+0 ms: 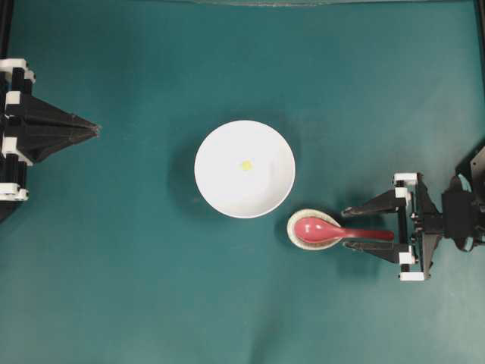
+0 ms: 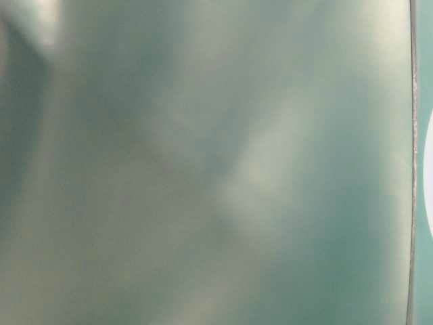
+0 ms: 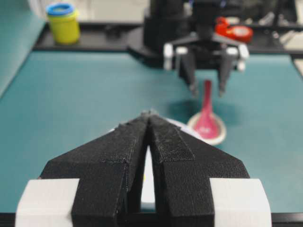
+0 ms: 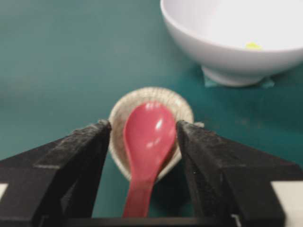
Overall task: Scoop the yellow hexagonal prism block from the bowl with a spoon using the right arm.
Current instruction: 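Close the right gripper on the pink spoon handle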
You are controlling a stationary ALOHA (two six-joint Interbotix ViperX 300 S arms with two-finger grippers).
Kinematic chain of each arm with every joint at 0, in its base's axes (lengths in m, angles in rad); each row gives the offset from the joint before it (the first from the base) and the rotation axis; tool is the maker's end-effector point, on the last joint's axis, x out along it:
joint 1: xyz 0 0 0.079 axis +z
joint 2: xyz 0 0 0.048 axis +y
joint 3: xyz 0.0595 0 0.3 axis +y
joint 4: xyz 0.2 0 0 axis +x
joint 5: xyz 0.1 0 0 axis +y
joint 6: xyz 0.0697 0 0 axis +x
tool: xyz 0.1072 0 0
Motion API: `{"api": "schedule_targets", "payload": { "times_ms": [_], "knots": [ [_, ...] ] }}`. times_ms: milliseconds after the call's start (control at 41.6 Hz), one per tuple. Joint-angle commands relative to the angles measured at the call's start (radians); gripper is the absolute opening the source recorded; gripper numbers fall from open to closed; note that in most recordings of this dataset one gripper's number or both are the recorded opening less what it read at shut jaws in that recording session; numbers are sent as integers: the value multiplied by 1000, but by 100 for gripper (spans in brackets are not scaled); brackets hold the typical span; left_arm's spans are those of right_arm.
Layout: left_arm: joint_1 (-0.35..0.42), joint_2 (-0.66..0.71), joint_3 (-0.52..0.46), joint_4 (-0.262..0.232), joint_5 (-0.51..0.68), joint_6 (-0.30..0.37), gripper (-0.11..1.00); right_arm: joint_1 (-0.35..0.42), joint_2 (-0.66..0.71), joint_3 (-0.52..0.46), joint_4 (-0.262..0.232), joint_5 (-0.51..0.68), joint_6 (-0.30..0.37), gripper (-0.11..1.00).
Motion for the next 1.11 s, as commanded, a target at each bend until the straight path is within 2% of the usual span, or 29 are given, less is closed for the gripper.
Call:
{"api": "schedule_targets", "payload": {
  "times_ms": [0,313,650,1083],
  "knots": [
    [2,9,-15,3,-6,0,0,12,6,-11,17,-3,2,62],
    [2,9,-15,3,-6,-5,0,12,29,-8,18,89,43,62],
    [2,9,-14,3,3,-3,0,14,29,-12,18,115,46,61],
    [2,9,-14,3,12,-3,0,12,29,-9,18,109,46,43]
  ]
}}
